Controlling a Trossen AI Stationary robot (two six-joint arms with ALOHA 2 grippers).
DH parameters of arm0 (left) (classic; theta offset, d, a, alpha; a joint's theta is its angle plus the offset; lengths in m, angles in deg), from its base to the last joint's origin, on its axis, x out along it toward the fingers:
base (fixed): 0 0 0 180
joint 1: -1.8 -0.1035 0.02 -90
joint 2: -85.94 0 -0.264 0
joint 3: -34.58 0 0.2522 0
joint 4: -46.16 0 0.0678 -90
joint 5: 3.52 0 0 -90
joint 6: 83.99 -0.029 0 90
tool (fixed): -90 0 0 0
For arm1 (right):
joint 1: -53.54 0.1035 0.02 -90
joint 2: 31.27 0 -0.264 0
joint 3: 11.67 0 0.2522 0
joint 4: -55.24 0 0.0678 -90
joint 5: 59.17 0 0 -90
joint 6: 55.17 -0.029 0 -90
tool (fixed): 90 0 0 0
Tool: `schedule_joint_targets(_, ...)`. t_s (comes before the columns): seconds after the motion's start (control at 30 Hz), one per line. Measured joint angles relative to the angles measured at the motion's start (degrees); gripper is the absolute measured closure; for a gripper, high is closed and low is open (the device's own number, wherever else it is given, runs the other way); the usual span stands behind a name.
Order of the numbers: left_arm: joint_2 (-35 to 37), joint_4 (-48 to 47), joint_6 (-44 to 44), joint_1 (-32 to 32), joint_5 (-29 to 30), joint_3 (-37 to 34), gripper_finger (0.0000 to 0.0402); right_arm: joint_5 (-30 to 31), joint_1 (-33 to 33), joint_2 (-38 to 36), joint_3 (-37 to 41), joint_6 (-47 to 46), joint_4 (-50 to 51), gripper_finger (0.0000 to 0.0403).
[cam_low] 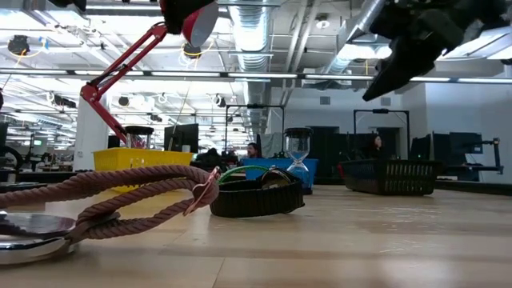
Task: Pick & Place Office items
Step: Put the green hourglass into the yellow bin
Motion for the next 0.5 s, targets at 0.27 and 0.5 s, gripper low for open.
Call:
schedule_joint_targets(0.27, 0.0, 0.1, -0.1, 1.6, -10.1, 0.0, 0.0105, 0.1, 1.8, 0.8, 8.7, 4.2, -21.6, 0.0235)
schedule_joint_targets(0.5, 0.0, 0.4, -0.4, 1.6, -10.1, 0.0, 0.0105, 0.1, -0.3, 3.7, 9.3, 6.4, -26.0, 0.0235)
